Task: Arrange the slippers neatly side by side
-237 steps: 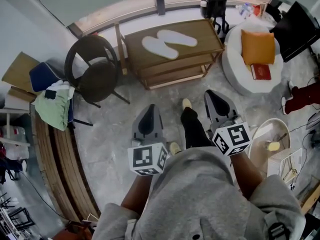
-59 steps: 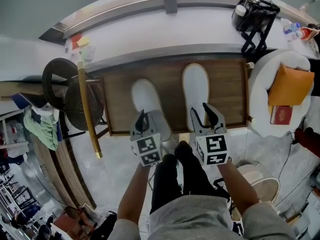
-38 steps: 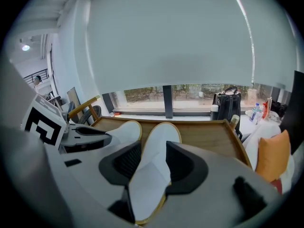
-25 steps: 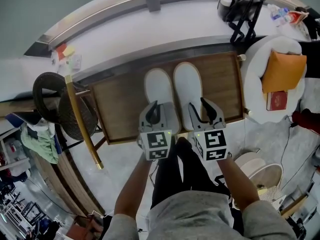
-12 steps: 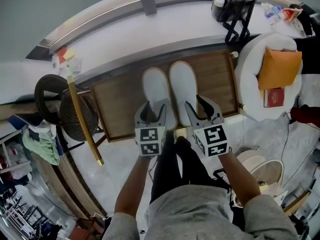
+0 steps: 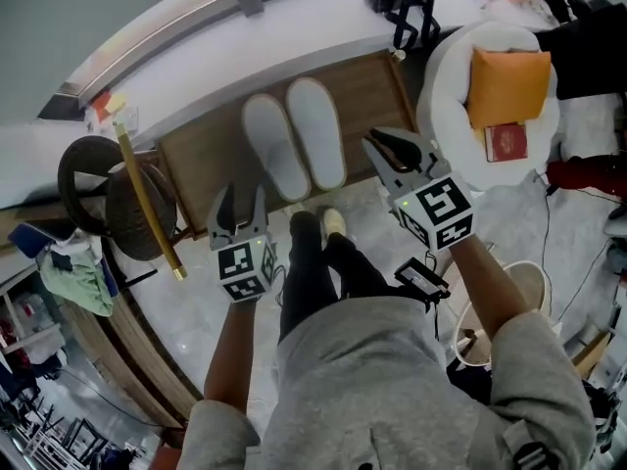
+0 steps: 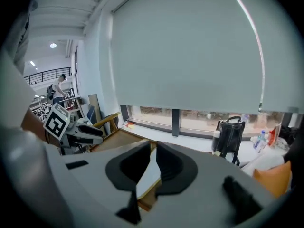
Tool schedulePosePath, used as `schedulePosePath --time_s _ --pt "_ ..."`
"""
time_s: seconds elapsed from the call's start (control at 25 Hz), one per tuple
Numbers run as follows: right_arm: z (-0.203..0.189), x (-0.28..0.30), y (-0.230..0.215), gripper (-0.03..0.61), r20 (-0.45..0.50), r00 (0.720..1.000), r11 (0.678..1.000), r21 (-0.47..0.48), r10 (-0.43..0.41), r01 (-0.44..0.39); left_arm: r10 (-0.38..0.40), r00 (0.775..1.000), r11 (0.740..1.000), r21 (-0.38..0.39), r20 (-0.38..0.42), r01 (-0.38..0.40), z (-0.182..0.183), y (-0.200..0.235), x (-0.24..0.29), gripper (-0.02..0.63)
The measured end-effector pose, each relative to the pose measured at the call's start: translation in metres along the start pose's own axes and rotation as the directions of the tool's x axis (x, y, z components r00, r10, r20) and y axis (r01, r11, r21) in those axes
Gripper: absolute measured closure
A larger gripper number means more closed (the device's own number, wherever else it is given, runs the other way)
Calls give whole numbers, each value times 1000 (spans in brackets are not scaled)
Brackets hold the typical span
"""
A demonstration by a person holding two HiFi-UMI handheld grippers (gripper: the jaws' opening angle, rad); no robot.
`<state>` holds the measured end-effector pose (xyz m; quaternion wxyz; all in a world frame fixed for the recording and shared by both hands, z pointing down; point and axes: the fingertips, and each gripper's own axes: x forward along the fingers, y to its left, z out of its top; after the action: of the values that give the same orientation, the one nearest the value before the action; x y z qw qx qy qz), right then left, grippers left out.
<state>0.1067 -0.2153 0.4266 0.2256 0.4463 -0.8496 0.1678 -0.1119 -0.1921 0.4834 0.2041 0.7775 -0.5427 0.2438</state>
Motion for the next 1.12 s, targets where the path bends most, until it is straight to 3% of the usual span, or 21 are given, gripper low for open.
schedulePosePath --time_s 0.2,0.32,0.48,0.68,0.84,1.12 --pt "10 -64 -13 537 64 997 998 42 -46 43 47 995 999 -1 86 -47 31 -10 -52 544" --pt "10 -99 -20 538 77 993 995 41 -95 92 42 991 999 -33 126 -38 46 -24 -78 577" --pt "14 -142 -18 537 108 984 990 41 -139 135 22 984 1000 -25 176 -17 63 -48 -113 585" --pt "34 -183 0 538 210 957 976 125 -201 178 24 967 999 29 253 -33 86 -71 -156 586" --pt "46 -185 18 538 263 947 977 154 -187 150 30 956 1000 0 291 -31 99 -73 -174 586" --pt "61 -178 35 538 280 949 987 106 -145 119 48 946 999 -21 319 -44 100 -70 -190 586"
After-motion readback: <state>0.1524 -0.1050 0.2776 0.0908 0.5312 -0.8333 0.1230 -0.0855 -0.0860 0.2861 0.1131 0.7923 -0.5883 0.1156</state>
